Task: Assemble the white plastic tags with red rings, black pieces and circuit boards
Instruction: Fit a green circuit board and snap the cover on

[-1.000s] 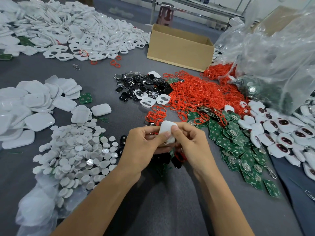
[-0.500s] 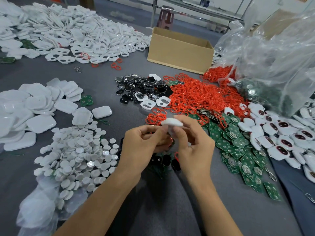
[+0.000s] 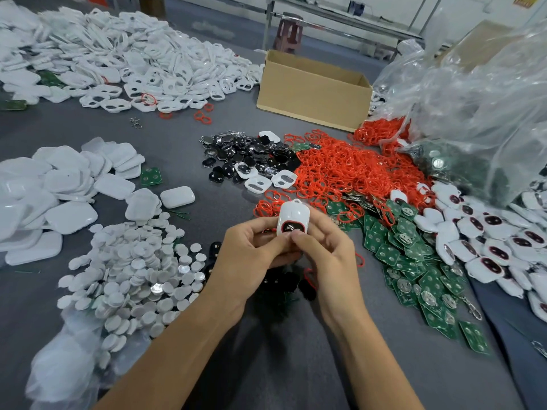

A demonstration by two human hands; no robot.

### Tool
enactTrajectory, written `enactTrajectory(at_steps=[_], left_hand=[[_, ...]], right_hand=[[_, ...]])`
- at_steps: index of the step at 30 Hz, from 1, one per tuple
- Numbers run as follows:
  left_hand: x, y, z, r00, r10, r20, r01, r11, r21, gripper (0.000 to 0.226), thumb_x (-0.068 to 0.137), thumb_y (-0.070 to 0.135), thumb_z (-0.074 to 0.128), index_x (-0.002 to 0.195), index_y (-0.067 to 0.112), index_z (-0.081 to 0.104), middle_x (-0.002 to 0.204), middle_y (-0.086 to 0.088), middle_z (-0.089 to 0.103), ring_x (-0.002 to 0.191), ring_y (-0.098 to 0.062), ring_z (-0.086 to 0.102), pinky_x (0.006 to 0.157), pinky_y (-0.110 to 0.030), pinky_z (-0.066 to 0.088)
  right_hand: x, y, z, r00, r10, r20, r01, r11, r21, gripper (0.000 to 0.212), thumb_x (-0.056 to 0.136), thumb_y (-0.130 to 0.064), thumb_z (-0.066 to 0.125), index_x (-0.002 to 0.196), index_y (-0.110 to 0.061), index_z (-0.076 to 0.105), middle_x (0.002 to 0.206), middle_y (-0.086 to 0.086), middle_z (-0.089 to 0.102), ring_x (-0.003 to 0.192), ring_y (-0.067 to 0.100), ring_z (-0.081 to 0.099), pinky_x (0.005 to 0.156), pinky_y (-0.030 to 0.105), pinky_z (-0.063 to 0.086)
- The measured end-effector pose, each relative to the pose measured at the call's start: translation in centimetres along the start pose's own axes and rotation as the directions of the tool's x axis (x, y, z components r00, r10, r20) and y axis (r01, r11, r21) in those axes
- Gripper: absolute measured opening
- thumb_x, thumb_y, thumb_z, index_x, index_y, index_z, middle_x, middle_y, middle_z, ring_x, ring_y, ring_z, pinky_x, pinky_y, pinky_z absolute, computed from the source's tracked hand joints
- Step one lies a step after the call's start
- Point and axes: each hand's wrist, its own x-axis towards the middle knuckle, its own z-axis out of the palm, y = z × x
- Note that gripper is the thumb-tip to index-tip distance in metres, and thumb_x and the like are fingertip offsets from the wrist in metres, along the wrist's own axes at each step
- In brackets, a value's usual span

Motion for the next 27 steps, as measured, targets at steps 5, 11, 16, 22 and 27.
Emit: enactTrajectory(at_steps=[5,11,16,22,27], left_hand=[[0.0,0.1,-0.2,1.0,0.01,0.007,-0.01,0.999,0.032,0.016,0.087,-0.007,0.063,0.1,0.0,0.07,0.082,-0.015,0.075,0.073,-0.02,0.074,0.07,-0.024,0.06],[0.0,-0.1,-0.4,0.999,0.007,0.046,-0.015,0.985,0.169,0.018,0.087,-0.006,0.065,0.102,0.001,0.07,0.087,-0.015,0.076,0.08,-0.02,0.073,0.073,-0.026,0.06],[0.1,0.0,-0.5,0.999,0.044,-0.004,-0.042,0.982,0.185,0.023,0.082,-0.005,0.071,0.1,0.009,0.067,0.084,-0.008,0.076,0.077,-0.018,0.073,0.071,-0.029,0.061],[0.6,0.2,-1.1,0.982,0.169,-0.081,-0.151,0.969,0.194,0.015,0.091,0.0,0.062,0.098,0.011,0.07,0.088,-0.01,0.074,0.079,-0.014,0.071,0.069,-0.025,0.058],[0.7,0.2,-1.1,0.982,0.165,-0.087,-0.137,0.957,0.257,0.025,0.096,0.0,0.055,0.097,0.016,0.074,0.099,-0.006,0.076,0.095,-0.021,0.069,0.094,-0.042,0.054]], right_hand=[[0.1,0.0,0.1,0.999,0.033,0.012,-0.033,0.999,0.002,0.024,0.089,0.001,0.056,0.111,-0.003,0.065,0.093,0.011,0.073,0.087,0.023,0.066,0.082,0.037,0.051],[0.5,-0.3,-0.1,0.993,0.088,-0.08,-0.092,0.995,-0.04,0.013,0.089,-0.002,0.057,0.086,-0.007,0.068,0.071,0.009,0.068,0.063,0.018,0.058,0.059,0.029,0.046],[1.0,-0.6,-0.6,0.988,0.117,-0.101,-0.121,0.992,-0.029,0.006,0.08,-0.007,0.064,0.075,-0.009,0.066,0.07,0.017,0.061,0.063,0.023,0.053,0.061,0.035,0.043],[0.8,-0.5,-1.1,0.991,0.137,-0.004,-0.136,0.984,-0.117,0.01,0.082,0.003,0.061,0.085,-0.005,0.066,0.068,0.015,0.066,0.053,0.021,0.056,0.052,0.024,0.045],[0.6,-0.3,-0.5,0.989,0.133,0.057,-0.12,0.973,-0.197,0.027,0.074,-0.01,0.064,0.099,-0.005,0.07,0.069,0.015,0.067,0.052,0.016,0.06,0.048,0.019,0.044]])
